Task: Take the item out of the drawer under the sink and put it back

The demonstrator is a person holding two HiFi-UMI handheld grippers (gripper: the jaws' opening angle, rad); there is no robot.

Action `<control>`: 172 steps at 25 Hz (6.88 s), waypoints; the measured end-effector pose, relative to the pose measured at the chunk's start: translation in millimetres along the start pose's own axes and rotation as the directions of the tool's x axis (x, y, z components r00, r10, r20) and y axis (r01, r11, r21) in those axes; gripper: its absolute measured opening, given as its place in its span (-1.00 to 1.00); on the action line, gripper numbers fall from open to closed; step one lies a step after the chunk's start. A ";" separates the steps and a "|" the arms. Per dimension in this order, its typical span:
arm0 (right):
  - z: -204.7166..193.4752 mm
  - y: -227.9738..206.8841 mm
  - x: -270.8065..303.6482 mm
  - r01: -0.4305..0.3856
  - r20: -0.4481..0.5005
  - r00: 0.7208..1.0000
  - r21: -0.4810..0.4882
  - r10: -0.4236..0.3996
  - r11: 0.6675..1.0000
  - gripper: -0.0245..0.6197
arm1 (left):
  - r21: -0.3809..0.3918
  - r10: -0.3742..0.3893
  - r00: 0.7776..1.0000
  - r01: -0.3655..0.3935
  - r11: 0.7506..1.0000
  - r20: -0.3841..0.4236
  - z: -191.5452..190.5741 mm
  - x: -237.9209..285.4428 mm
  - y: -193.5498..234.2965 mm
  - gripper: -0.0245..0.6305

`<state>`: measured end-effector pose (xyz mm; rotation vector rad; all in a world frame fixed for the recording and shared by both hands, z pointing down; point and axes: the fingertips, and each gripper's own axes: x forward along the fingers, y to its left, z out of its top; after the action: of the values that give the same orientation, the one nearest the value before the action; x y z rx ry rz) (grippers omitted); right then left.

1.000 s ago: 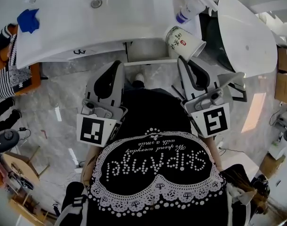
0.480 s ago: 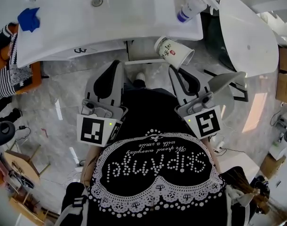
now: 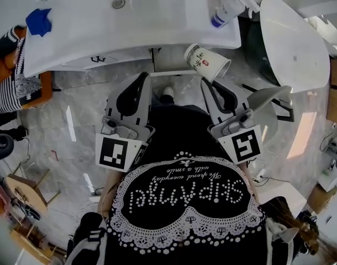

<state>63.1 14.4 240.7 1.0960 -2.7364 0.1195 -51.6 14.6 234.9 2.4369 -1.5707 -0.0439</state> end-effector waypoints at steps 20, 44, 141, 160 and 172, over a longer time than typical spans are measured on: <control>2.4 7.0 -5.5 0.014 0.008 1.000 -0.011 -0.014 1.000 -0.84 | -0.033 0.011 1.000 -0.011 0.999 0.009 -4.6 -13.0 6.3 -0.92; -17.5 3.1 2.7 0.027 -0.066 0.997 -0.221 -0.043 0.975 -0.84 | -0.069 0.097 0.995 -0.095 0.993 0.033 1.3 -37.3 19.9 -0.92; -331.7 -29.3 137.5 -0.471 -0.720 0.686 -0.325 0.108 0.820 -0.84 | -0.176 0.253 0.941 -0.294 0.940 -0.224 -54.5 -67.8 45.9 -0.92; -370.3 -41.0 146.6 -0.485 -0.777 0.621 -0.280 0.101 0.829 -0.84 | -0.210 0.301 0.919 -0.356 0.911 -0.254 -64.0 -78.2 41.2 -0.92; -384.8 -45.2 160.1 -0.509 -0.807 0.581 -0.259 0.105 0.821 -0.84 | -0.222 0.324 0.907 -0.386 0.896 -0.268 -66.1 -81.7 43.7 -0.92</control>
<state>37.3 -70.5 650.5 0.2627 -1.9541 -0.0328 -114.8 83.3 300.0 1.8464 -1.7509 0.0752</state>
